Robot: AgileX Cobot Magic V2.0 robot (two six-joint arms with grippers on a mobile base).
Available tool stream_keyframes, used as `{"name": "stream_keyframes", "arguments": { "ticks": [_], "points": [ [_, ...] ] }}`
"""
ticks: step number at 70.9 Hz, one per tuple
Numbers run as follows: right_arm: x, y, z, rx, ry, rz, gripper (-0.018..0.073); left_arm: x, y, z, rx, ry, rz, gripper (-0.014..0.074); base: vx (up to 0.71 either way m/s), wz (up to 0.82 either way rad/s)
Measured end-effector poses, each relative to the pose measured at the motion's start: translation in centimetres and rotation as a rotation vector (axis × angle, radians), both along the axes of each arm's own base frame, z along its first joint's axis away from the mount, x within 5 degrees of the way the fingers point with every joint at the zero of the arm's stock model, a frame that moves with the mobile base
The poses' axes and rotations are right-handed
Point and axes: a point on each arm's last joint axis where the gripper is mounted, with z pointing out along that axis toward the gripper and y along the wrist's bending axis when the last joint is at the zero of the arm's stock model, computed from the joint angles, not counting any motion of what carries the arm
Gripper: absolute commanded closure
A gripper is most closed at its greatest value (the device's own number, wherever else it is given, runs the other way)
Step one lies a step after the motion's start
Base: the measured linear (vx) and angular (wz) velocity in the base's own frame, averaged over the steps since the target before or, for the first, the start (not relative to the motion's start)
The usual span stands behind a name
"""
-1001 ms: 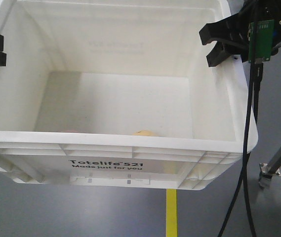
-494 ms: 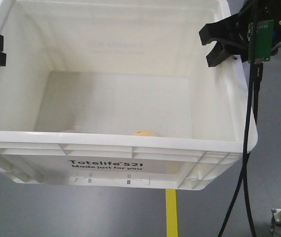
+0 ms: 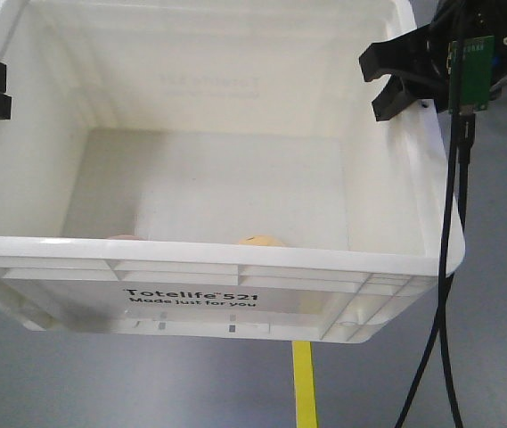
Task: Place moving items into box and shelve
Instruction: 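Keep both grippers clamped on the white crate rims during driving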
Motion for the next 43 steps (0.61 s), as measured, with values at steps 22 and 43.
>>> {"name": "stream_keyframes", "arguments": {
  "ticks": [22, 43],
  "points": [
    [0.00, 0.01, 0.00, 0.001, 0.000, 0.000, 0.0562, 0.00, 0.00, 0.00, 0.000, 0.000, 0.000, 0.0601, 0.52, -0.11],
    [-0.01, 0.02, 0.00, 0.002, 0.001, 0.000, 0.0562, 0.00, 0.01, 0.00, 0.001, 0.000, 0.000, 0.0601, 0.49, -0.17]
  ]
}}
